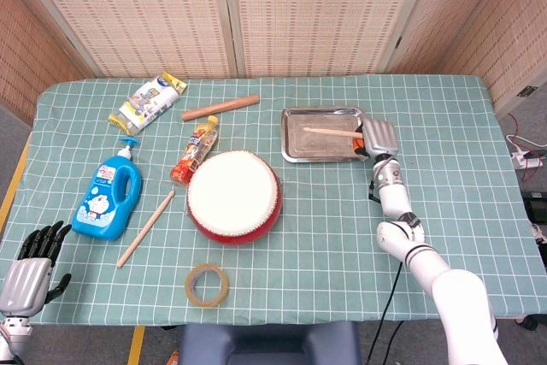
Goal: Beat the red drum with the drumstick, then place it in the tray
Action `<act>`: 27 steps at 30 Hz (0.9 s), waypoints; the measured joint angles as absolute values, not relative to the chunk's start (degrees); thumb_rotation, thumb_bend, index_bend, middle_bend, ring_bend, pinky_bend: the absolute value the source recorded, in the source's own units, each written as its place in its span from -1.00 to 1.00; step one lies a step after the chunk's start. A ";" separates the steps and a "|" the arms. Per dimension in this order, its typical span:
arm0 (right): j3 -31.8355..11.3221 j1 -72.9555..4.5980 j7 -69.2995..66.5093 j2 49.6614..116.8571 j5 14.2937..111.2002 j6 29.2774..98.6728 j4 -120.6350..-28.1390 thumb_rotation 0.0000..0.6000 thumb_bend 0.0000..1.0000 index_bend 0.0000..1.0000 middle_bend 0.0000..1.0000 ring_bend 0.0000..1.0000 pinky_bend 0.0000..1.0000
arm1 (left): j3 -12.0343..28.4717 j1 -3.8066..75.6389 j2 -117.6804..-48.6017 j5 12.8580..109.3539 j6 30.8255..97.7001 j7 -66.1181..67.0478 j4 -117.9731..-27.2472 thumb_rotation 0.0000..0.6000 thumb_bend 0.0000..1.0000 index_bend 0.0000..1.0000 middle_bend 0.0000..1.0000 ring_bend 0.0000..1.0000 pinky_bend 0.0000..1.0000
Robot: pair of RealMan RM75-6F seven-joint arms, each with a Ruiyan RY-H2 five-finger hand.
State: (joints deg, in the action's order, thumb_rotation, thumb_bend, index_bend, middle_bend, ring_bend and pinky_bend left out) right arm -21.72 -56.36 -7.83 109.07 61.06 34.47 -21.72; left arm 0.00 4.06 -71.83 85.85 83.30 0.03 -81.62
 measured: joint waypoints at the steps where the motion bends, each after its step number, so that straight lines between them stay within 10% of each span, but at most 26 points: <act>1: -21.84 -57.09 -9.13 109.79 61.26 33.49 -20.31 1.00 0.04 0.08 0.48 0.41 0.66 | 0.04 4.00 -71.83 85.73 83.28 -0.05 -81.55 1.00 -0.46 -0.96 -0.99 -1.00 -1.00; 10: -22.38 -61.14 -14.54 112.60 62.57 27.85 -14.15 1.00 -0.13 -0.57 -0.17 -0.33 -0.25 | 0.11 3.99 -72.29 84.90 82.40 -0.55 -80.68 1.00 -0.46 -0.96 -0.99 -1.00 -1.00; 17: -22.56 -62.41 -16.61 113.70 63.04 24.28 -11.75 1.00 -0.41 -0.97 -0.50 -0.75 -0.63 | 0.20 4.20 -72.72 84.57 81.75 -0.95 -79.92 1.00 -0.46 -0.96 -0.99 -1.00 -1.00; 27: -22.15 -62.87 -19.63 114.19 64.43 23.11 -10.63 1.00 -0.43 -1.00 -0.61 -0.91 -0.84 | 0.32 4.17 -72.96 84.25 81.54 -1.41 -79.21 1.00 -0.46 -0.96 -0.99 -1.00 -1.00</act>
State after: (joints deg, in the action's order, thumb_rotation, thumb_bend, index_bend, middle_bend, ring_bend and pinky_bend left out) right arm -22.15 -62.87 -19.63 114.19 64.43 23.11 -10.63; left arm 0.32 4.17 -72.96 84.25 81.54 -1.41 -79.21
